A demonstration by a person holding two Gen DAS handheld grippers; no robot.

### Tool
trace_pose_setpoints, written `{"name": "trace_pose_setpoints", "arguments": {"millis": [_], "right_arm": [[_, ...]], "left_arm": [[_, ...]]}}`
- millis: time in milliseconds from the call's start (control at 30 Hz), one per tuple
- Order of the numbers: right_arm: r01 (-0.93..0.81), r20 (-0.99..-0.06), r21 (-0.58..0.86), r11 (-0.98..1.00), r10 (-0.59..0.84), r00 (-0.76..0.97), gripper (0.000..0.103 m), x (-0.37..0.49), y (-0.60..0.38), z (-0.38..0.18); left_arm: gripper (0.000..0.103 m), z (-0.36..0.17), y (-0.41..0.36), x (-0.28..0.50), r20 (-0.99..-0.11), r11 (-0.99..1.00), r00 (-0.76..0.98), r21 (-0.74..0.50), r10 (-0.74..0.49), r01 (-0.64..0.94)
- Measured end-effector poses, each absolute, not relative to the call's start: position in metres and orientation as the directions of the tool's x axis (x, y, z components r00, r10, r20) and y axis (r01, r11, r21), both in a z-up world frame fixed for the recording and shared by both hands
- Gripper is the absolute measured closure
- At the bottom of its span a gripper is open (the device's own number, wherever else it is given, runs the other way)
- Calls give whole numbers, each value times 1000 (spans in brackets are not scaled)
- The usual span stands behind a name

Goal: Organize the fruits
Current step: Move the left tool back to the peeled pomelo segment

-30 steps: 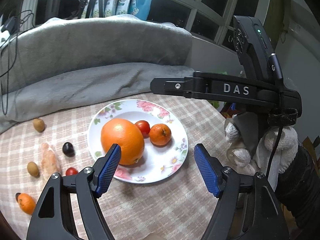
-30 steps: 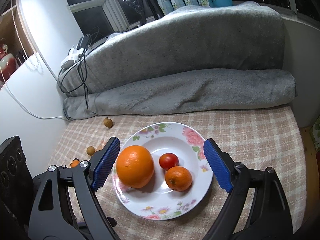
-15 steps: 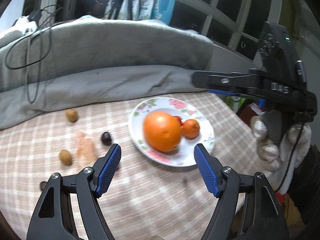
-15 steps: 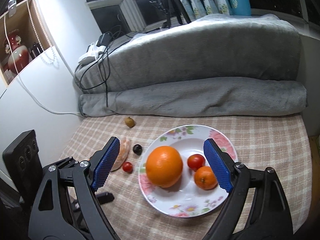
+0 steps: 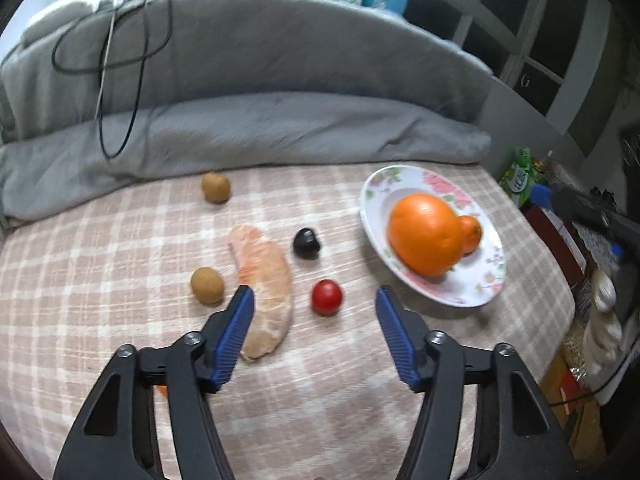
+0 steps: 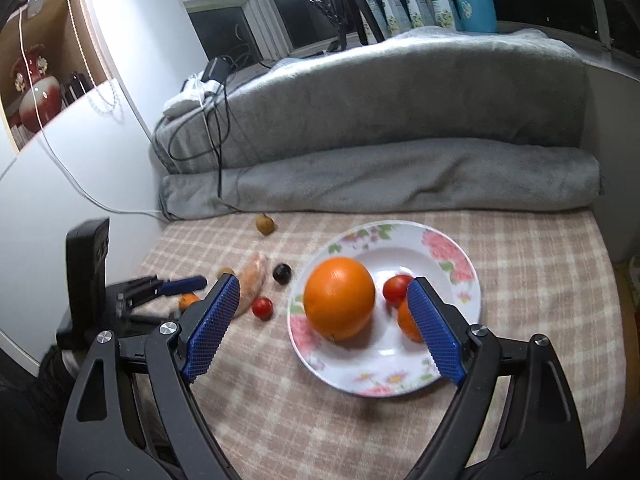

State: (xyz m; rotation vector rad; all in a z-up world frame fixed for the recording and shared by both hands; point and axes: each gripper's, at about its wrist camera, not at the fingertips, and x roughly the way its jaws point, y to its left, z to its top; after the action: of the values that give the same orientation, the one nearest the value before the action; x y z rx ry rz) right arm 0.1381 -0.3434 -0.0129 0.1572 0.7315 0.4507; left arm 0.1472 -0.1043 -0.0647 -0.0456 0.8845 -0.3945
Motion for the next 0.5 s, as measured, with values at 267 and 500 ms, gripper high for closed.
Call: {"name": "trace_pose_setpoints", "arguments": {"millis": [267, 500], "right_arm": [[-288, -612, 248, 925, 380, 693, 15, 112, -359, -22], [-249, -606, 268, 931, 364, 707, 15, 104, -376, -26]], "left_arm": [[54, -76, -105, 170, -796, 934, 513, -176, -321, 311], [56, -82, -110, 181, -817, 943, 499, -151, -288, 298]]}}
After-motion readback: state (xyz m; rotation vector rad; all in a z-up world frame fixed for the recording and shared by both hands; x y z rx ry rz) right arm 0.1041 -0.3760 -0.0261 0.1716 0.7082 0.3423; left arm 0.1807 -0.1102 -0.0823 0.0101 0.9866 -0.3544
